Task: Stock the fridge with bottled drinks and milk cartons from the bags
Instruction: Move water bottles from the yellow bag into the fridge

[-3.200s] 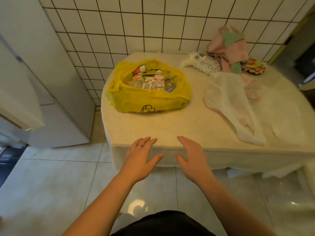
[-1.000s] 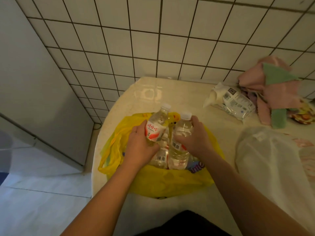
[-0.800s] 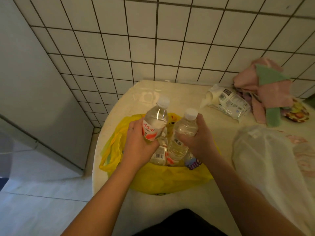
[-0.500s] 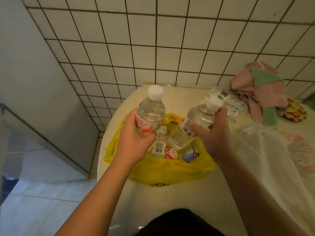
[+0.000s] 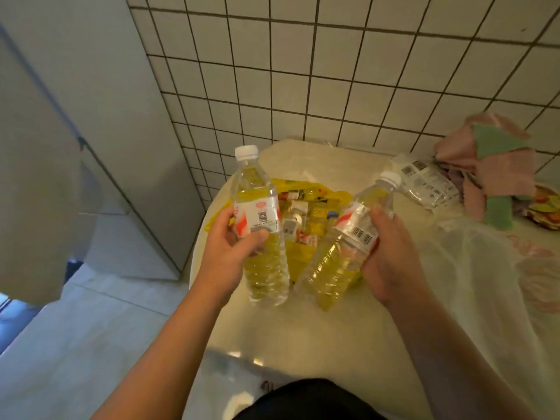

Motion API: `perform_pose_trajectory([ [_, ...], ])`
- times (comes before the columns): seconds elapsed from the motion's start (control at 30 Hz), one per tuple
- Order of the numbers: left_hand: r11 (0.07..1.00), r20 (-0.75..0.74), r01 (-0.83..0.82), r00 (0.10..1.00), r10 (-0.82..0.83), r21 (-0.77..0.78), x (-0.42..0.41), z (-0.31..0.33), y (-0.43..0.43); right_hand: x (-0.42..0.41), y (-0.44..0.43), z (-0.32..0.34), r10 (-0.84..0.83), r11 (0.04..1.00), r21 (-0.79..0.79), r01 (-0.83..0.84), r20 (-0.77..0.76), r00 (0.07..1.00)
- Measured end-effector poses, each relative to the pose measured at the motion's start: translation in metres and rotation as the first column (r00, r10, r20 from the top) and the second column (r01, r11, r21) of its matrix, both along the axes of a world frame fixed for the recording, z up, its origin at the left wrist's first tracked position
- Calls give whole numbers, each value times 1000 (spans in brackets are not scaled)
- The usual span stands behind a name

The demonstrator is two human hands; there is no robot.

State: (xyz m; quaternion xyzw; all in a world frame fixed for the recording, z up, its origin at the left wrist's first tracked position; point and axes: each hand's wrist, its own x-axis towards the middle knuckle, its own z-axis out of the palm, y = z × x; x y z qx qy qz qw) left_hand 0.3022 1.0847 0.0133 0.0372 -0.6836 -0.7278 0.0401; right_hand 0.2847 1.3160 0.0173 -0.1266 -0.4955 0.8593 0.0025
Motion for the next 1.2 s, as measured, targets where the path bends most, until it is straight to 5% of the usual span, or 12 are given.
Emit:
perform_pose_trajectory([
  [0.23,980,244,-143,964,106,139,71,-22,8,45,-12,-9,165,984,-108,-141,268,949],
  [0.47,936,379,-293,903,204,194,144,-28,-9,86,-42,-23,330,944,-136,-301,374,867],
  [0.77,817,639,-485,744,197,312,223,-27,-83,137,-134,-20,659,737,-272,-618,491,570],
  [1.2,548,725,-696,654,216,464,389,-59,-315,256,-390,-59,834,464,-405,-788,501,233],
])
